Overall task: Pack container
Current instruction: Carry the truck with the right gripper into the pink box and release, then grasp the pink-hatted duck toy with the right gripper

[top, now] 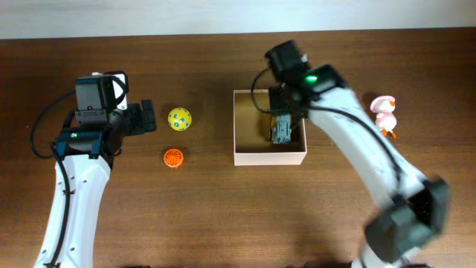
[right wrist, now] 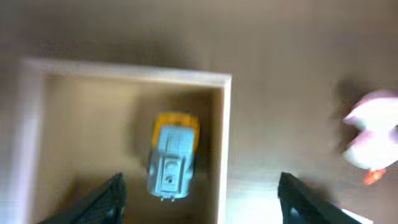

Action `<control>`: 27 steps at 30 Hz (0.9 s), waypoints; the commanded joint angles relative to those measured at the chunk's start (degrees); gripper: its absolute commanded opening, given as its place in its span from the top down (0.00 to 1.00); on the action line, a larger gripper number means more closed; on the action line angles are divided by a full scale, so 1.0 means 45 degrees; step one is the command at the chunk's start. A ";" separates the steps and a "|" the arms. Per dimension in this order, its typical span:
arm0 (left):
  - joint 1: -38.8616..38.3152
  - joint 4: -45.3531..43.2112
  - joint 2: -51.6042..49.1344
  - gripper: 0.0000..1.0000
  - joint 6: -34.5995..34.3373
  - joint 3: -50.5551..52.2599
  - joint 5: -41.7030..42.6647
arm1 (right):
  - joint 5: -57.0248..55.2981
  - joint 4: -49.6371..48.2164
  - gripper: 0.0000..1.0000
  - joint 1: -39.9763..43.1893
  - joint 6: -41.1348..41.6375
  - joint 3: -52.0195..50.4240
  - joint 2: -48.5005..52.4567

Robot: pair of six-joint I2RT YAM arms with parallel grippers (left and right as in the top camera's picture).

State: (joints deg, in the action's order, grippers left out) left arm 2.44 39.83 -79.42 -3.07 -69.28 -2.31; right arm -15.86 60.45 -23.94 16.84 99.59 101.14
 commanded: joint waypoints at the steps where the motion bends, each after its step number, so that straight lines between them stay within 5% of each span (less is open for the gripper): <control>1: 0.0078 -0.0010 -0.0087 0.01 -0.0165 -0.0233 0.0141 | -0.0607 -0.0044 0.25 0.0758 -0.1039 0.0471 -0.1836; 7: 0.0078 -0.0010 -0.0087 0.01 -0.0165 -0.0233 0.0141 | -0.0690 -0.0015 0.21 0.3599 -0.1025 0.0437 -0.2050; 14: 0.0078 -0.0010 -0.0087 0.01 -0.0165 -0.0233 0.0136 | 0.1715 -0.0316 0.14 0.6902 -0.2006 0.0408 0.0602; 27: 0.0078 -0.0010 -0.0087 0.01 -0.0165 -0.0238 0.0141 | 0.2244 -0.0787 0.08 0.8811 -0.3133 0.0408 0.4852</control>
State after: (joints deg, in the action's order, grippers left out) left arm 2.44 39.83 -79.42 -3.07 -69.28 -2.31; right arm -6.52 57.69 14.33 3.86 101.75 122.23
